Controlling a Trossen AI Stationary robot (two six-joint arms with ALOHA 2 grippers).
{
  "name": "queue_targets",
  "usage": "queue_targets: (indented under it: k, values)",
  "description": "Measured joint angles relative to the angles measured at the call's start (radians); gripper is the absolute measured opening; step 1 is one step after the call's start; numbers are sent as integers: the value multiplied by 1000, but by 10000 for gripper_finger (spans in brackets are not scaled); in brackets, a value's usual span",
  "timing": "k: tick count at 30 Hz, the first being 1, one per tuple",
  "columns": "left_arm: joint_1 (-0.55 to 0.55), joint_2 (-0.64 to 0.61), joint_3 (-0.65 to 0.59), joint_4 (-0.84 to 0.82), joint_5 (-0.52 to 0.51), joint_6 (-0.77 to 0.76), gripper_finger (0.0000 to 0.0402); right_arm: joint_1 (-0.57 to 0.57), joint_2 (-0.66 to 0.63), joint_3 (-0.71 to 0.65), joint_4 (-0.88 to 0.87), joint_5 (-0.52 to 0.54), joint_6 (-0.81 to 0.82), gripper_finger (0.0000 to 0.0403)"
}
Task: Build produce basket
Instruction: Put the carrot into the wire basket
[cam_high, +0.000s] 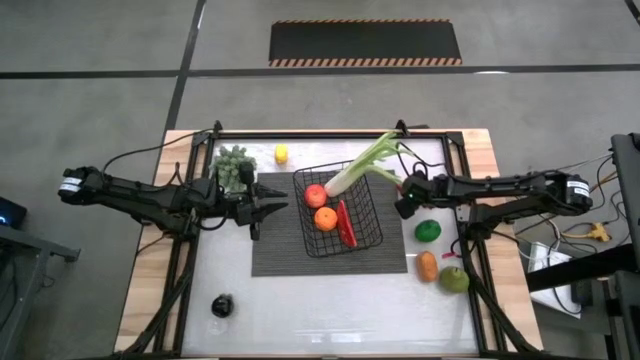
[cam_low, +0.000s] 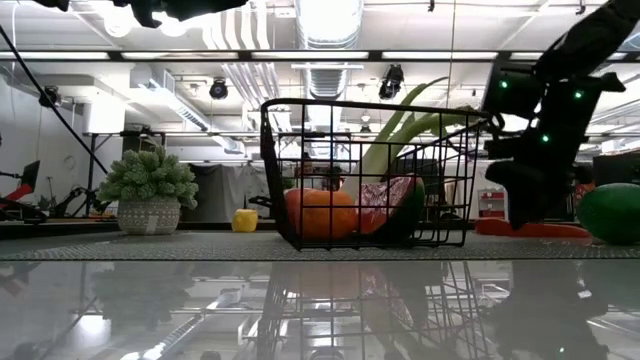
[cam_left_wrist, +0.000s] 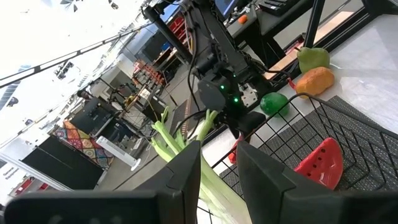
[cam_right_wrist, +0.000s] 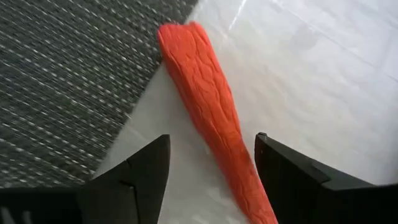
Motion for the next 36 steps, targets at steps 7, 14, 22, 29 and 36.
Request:
queue_targets:
  k: [7, 14, 22, 29, 36]
  values:
    - [0, 0, 0, 0, 0, 0, 86, 1, -1, -62, 67, -2, 38, 191]
    - [0, 0, 0, 0, 0, 0, 86, 1, -2, -97, 118, -21, 46, 119]
    - [0, 0, 0, 0, 0, 1, 86, 1, -2, -73, 106, -34, 43, 22]
    - [0, 0, 0, 0, 0, 0, 86, 1, -2, -11, 97, 15, 26, 24]
    - [0, 0, 0, 0, 0, 0, 86, 1, -12, 58, 8, 33, 0, 24]
